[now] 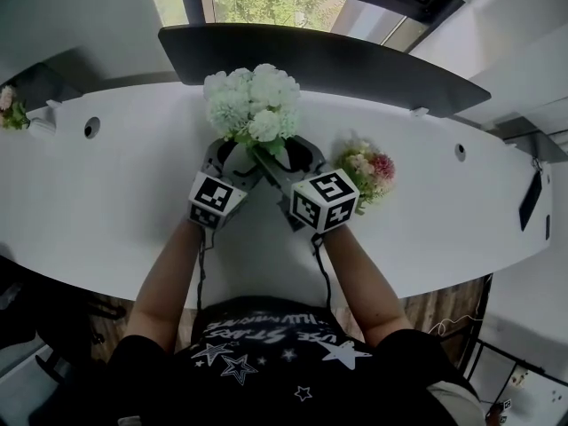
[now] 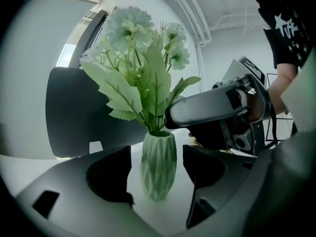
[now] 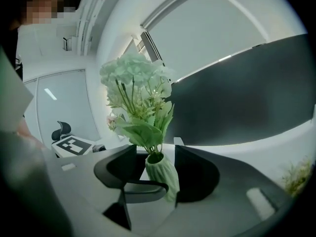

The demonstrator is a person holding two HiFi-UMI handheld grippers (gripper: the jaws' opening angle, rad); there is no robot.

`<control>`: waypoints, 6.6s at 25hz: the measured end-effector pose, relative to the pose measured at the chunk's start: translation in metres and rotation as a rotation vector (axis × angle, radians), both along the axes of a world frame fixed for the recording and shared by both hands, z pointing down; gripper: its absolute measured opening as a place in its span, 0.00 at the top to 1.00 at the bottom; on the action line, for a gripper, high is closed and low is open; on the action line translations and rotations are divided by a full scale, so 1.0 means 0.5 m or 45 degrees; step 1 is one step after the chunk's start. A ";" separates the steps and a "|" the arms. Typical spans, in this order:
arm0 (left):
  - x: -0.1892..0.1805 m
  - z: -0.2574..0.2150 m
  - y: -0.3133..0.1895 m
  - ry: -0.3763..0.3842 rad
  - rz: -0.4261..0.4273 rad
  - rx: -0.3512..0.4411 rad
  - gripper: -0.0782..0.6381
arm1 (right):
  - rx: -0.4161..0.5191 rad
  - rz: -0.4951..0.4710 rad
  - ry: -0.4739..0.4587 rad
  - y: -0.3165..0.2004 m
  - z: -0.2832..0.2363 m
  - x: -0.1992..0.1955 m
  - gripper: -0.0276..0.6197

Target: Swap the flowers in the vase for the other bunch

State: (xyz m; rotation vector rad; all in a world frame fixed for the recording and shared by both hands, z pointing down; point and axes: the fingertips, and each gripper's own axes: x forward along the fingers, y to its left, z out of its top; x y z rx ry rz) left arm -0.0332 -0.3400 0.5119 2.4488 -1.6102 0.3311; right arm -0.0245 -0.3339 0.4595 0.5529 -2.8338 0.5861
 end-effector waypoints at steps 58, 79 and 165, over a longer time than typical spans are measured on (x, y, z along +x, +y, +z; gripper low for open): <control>0.010 0.061 -0.021 0.030 0.045 -0.043 0.50 | 0.310 0.070 -0.290 0.000 -0.253 0.010 0.84; -0.077 -0.053 0.154 0.139 -0.097 0.045 0.48 | 0.241 0.129 -0.342 0.094 -0.286 0.024 0.84; -0.097 -0.131 0.376 0.201 -0.075 0.135 0.88 | -0.237 0.729 0.169 0.214 0.092 0.250 0.95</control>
